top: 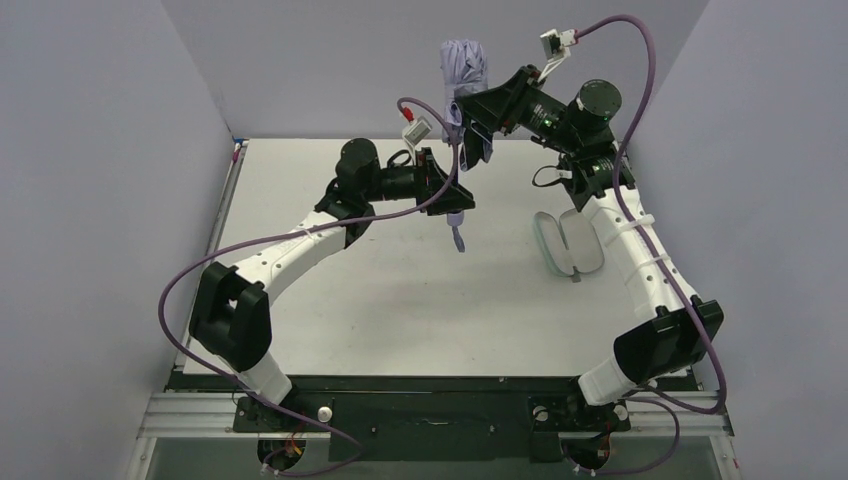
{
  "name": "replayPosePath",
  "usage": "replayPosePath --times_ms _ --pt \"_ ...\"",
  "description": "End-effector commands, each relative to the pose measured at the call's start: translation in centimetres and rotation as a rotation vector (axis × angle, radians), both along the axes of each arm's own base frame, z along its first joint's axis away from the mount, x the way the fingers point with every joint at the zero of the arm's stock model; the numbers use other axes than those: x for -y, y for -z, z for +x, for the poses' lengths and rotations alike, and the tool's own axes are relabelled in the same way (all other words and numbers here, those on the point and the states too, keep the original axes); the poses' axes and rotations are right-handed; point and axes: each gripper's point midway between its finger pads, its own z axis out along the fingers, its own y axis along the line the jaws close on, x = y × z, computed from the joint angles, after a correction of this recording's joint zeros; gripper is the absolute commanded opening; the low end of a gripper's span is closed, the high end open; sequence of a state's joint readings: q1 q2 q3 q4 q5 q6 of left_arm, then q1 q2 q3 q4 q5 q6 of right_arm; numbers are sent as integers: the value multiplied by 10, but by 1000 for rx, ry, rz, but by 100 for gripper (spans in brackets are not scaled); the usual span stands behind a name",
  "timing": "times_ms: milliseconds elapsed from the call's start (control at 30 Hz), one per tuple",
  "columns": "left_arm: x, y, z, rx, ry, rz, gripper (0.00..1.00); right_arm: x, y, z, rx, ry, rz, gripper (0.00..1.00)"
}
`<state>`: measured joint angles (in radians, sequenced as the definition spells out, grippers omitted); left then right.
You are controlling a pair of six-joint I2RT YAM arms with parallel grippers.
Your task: Open the umbrella
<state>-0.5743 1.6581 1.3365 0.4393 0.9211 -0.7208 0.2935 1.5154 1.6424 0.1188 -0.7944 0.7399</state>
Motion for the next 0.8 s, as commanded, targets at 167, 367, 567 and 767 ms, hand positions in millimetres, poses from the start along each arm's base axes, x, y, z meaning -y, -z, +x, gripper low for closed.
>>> replayPosePath --times_ms 167,367,567,767 --pt "0 31 -18 26 65 46 41 32 -108 -2 282 103 146 0" --pt "2 59 -23 10 92 102 41 51 -124 11 305 185 173 0" --pt "6 93 -40 -21 139 165 37 78 -145 22 341 283 198 0" --pt "6 121 -46 -59 151 210 34 99 -155 27 360 364 215 0"
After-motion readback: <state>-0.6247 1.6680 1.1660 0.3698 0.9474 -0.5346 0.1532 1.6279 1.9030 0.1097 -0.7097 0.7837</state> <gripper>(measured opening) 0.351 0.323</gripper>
